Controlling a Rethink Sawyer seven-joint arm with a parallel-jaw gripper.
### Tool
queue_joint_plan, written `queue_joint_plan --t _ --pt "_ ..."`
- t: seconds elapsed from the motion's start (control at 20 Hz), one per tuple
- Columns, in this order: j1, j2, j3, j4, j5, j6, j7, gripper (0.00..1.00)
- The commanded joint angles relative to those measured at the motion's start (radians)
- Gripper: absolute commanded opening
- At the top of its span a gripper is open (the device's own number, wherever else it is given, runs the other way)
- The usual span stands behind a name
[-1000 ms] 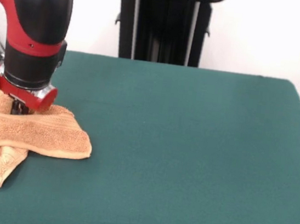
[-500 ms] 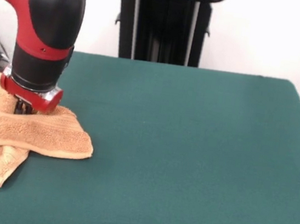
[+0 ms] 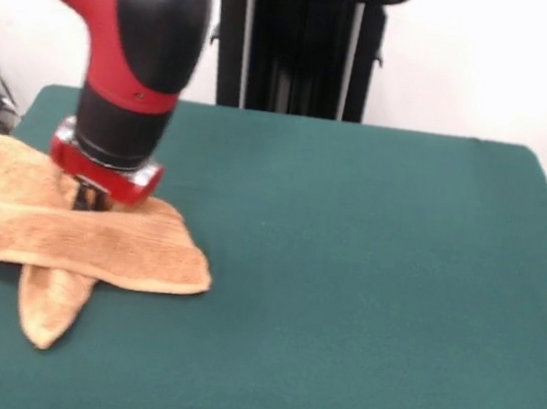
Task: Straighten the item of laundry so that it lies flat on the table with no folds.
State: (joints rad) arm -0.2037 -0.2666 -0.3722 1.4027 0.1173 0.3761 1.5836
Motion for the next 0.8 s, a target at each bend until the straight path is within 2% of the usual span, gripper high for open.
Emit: queue_joint_plan --t 0.05,0.8 --pt "0.132 0.004 0.151 0.204 0.105 0.004 0.357 0.0" --pt "0.213 -0.082 0.197 0.349 0.17 -0.023 0.351 0.0"
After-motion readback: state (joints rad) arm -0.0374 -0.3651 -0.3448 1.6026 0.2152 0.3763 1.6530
